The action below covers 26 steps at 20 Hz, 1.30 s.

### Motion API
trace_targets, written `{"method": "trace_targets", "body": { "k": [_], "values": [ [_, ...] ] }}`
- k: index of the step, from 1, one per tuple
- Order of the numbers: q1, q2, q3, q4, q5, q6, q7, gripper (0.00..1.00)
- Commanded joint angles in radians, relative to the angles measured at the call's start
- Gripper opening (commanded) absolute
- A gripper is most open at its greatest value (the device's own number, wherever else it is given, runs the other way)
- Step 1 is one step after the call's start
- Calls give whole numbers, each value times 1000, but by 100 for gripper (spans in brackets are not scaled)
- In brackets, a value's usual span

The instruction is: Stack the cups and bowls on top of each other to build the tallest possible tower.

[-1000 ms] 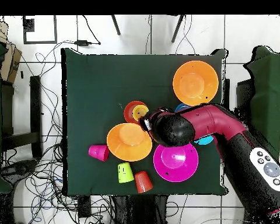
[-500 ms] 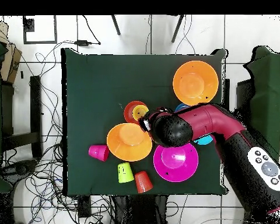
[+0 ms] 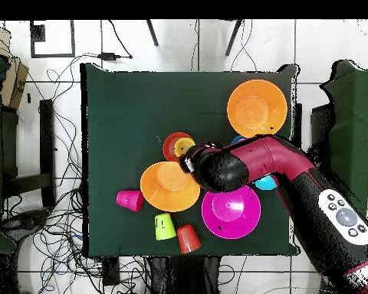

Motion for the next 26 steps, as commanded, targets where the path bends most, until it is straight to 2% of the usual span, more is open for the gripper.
{"method": "trace_targets", "body": {
  "k": [1, 12, 21, 26],
  "values": [
    [60, 112, -63, -52, -137, -9, -246, 100],
    [59, 148, -70, -75, -186, -16, -226, 100],
    [49, 167, -61, -84, -162, -3, -212, 100],
    [38, 154, -49, -69, -141, 11, -210, 100]
  ]
}}
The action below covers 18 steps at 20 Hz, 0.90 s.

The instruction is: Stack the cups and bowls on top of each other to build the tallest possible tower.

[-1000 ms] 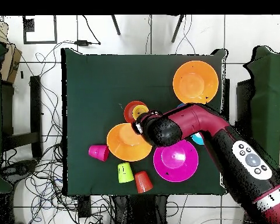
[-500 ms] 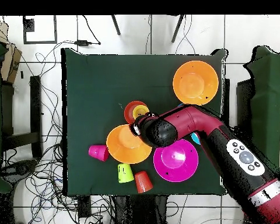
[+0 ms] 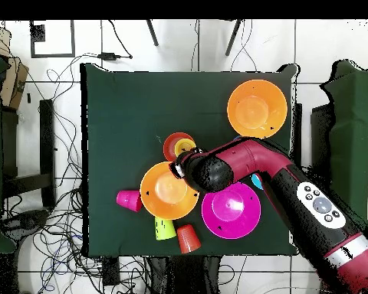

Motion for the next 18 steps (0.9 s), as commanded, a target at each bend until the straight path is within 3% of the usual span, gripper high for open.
{"method": "trace_targets", "body": {
  "k": [1, 10, 18],
  "values": [
    [18, 17, -43, -56, -45, 11, -208, 100],
    [4, 9, -60, -80, -56, 32, -230, 100],
    [-24, -18, -54, -46, -44, 47, -234, 100]
  ]
}}
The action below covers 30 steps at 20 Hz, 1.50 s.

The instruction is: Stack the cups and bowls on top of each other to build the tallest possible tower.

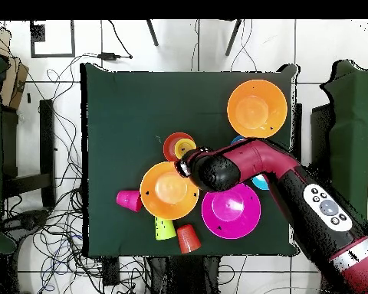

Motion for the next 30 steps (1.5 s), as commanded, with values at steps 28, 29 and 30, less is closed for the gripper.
{"method": "trace_targets", "body": {
  "k": [28, 29, 30],
  "values": [
    [-52, 61, -155, 29, -138, -21, -194, 100],
    [-56, 73, -157, 29, -142, -24, -201, 100],
    [-60, 84, -159, 30, -145, -27, -207, 100]
  ]
}}
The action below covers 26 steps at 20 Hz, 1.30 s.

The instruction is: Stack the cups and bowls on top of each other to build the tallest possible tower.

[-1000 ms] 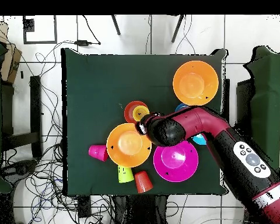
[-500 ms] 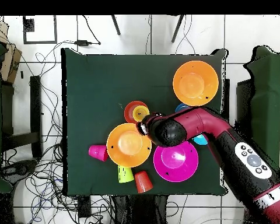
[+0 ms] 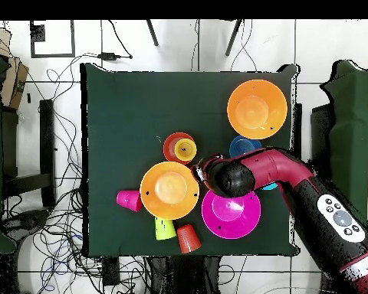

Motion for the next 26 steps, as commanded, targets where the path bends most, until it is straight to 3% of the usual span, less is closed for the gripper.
{"method": "trace_targets", "body": {
  "k": [1, 5, 10, 26],
  "values": [
    [-11, 80, -106, 32, -112, -34, -207, 100],
    [-10, 114, -123, 36, -141, -61, -197, 100],
    [9, 106, -126, 53, -147, -73, -148, 100],
    [-15, -90, -37, 115, -9, -27, -102, 100]
  ]
}}
